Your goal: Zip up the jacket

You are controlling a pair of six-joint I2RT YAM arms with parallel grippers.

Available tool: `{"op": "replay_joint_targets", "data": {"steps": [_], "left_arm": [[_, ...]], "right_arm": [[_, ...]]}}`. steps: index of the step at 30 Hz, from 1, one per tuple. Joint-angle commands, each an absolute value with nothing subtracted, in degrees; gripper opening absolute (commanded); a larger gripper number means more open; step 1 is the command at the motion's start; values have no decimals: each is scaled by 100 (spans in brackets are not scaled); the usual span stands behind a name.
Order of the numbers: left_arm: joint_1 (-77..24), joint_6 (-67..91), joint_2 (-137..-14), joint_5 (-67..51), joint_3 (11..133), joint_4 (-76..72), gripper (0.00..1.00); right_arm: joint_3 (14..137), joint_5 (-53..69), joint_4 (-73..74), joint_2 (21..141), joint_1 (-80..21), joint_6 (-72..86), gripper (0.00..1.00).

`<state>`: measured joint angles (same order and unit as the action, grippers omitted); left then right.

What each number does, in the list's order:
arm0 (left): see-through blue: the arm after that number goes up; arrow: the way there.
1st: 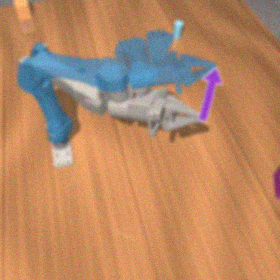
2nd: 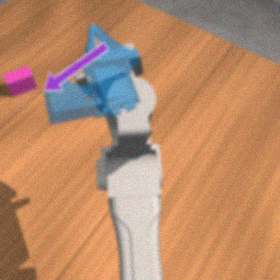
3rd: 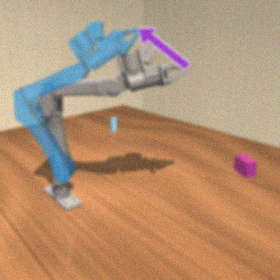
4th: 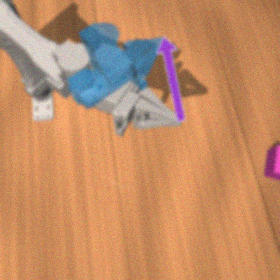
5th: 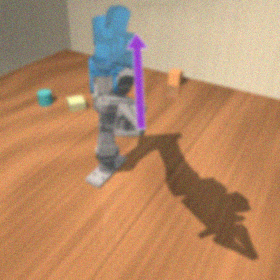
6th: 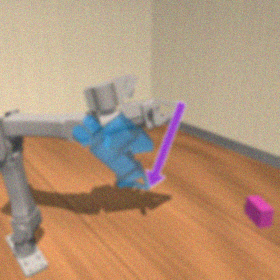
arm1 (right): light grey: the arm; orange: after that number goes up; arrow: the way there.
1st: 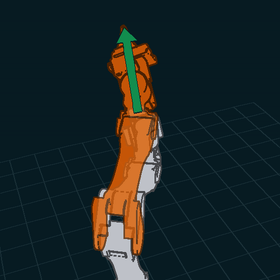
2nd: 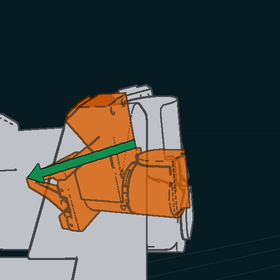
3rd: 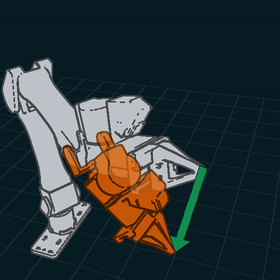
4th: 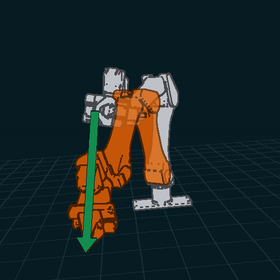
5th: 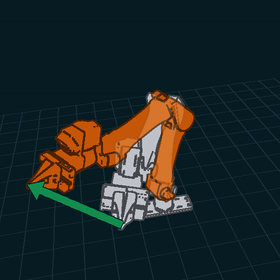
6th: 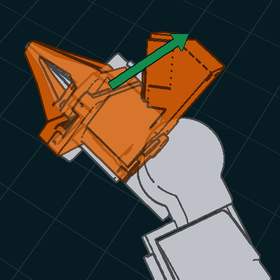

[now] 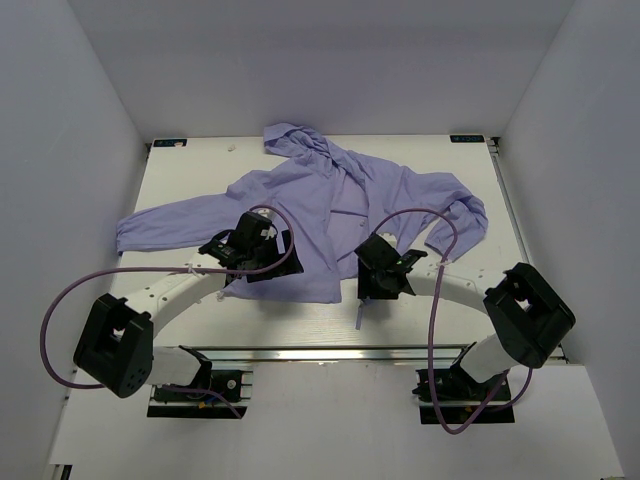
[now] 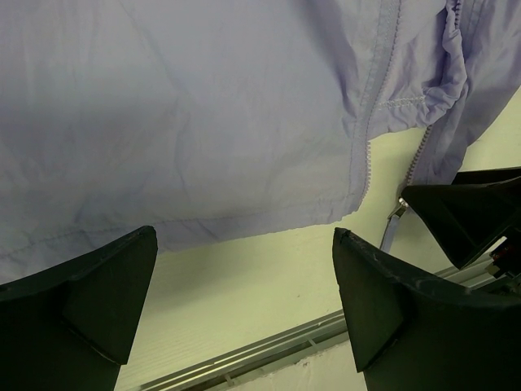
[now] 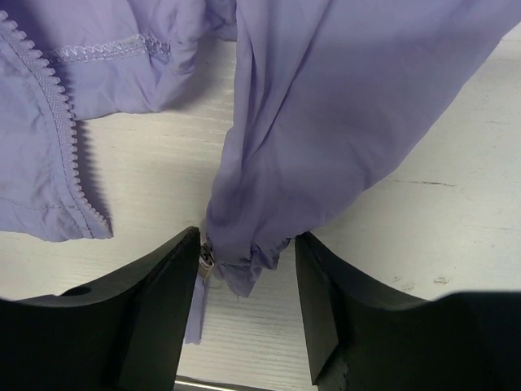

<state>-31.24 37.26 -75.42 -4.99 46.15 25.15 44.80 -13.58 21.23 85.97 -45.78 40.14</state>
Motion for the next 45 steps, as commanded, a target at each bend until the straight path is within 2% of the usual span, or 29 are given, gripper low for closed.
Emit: {"op": "replay_joint_targets", "data": {"steps": [1,8,9,14,18,20,21,22,26,28,29,30,35,45], "left_arm": [[-3129,3647,-7365,-624,4562,2373,98],[-3129,3604,-7479,-677,4614,2382,98],[-3129,3604,-7488,-685,4614,2373,98],[-3129,3621,-7541,-729,4614,2364,98],[-3129,3621,-7559,-756,4605,2320,98],[-3129,3621,-7602,-782,4623,2303,98],[-3129,3621,-7620,-800,4623,2294,98],[-3129,3621,-7646,-817,4632,2285,98],[-3129,3621,-7708,-861,4649,2276,98],[-3138,3621,-7708,-861,4641,2268,98],[-3129,3621,-7708,-870,4632,2259,98],[-3129,3621,-7699,-861,4632,2267,98],[-3129,3621,-7699,-835,4632,2285,98],[-3138,3639,-7664,-800,4702,2373,98]], "right_arm": [[4605,-1310,2285,8481,-4605,4096,58],[4650,-1266,2277,8464,-4597,4113,60],[4623,-1274,2276,8464,-4597,4139,56],[4553,-1248,2198,8359,-4544,4184,51],[4474,-1169,2092,8332,-4500,4175,36],[4482,-1116,2031,8341,-4500,4105,37],[4491,-1064,2022,8341,-4500,4070,47],[4509,-1063,2039,8332,-4500,4069,51],[4535,-1072,2092,8279,-4500,4061,59],[4518,-1072,2083,8244,-4491,4061,58],[4500,-1064,2066,8244,-4491,4034,52],[4491,-1063,2031,8244,-4491,4025,50],[4482,-976,2013,8411,-4482,3938,44],[4500,-879,1951,8833,-4474,3815,47]]}}
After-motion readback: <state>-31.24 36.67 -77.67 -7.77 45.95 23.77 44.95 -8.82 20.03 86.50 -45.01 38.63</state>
